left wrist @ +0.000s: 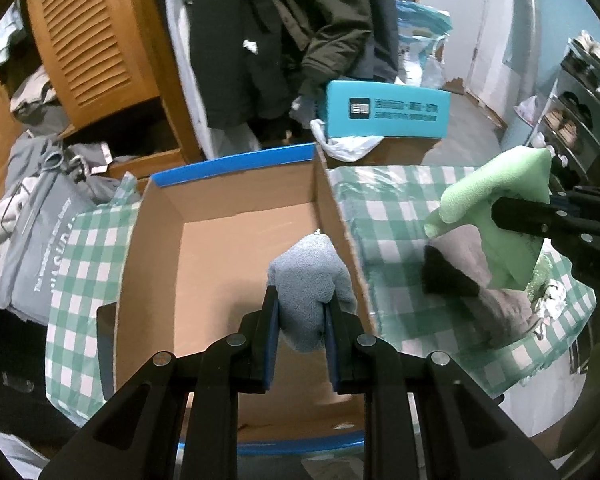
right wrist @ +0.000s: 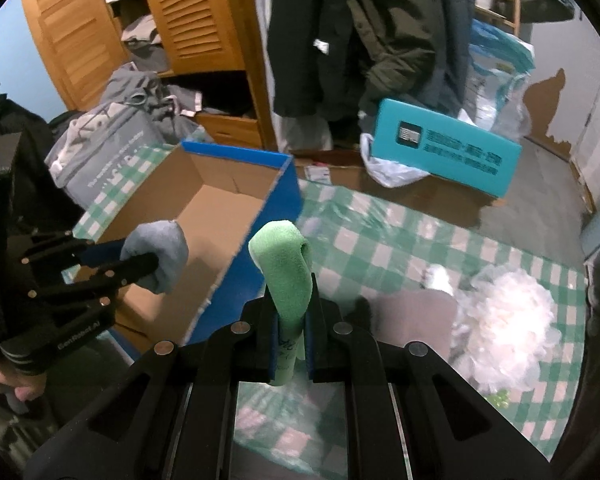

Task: Organize soft objects
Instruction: 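Carry the gray sock in the left gripper over the box while the right carries the green sock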

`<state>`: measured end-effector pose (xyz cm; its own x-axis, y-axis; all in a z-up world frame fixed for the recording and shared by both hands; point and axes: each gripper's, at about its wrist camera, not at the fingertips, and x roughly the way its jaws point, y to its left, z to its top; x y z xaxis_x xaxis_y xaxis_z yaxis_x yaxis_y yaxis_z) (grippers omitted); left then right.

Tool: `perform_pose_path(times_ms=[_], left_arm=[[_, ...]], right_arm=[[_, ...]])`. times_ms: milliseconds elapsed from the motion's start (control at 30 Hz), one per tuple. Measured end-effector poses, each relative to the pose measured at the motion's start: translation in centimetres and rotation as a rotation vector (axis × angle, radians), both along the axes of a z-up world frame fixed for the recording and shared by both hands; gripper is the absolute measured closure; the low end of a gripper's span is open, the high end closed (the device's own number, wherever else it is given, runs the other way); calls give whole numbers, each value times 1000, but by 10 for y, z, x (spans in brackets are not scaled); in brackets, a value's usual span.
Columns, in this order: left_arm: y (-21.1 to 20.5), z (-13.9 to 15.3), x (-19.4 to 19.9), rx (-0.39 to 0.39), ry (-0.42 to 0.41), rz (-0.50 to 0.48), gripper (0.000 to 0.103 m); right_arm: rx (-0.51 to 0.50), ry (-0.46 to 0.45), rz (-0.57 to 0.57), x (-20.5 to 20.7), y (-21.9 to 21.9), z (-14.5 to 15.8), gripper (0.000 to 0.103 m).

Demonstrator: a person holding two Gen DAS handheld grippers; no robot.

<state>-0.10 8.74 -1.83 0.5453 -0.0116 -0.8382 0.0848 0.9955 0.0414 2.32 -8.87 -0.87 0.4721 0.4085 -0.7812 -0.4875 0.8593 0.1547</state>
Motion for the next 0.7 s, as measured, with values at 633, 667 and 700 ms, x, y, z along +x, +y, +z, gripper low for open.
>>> perform_pose_path(times_ms=[633,667,700], left_arm=[[64,-17,-2,0,38,137,83],[65,-18,-2,2,39,141,83],[66,-19,-2,4,42,146,83]], right_arm=[[14,71,141,13,92,-12,94],[10,78,149,14,96,-15,94],[6,82,154,14,99,-17,94]])
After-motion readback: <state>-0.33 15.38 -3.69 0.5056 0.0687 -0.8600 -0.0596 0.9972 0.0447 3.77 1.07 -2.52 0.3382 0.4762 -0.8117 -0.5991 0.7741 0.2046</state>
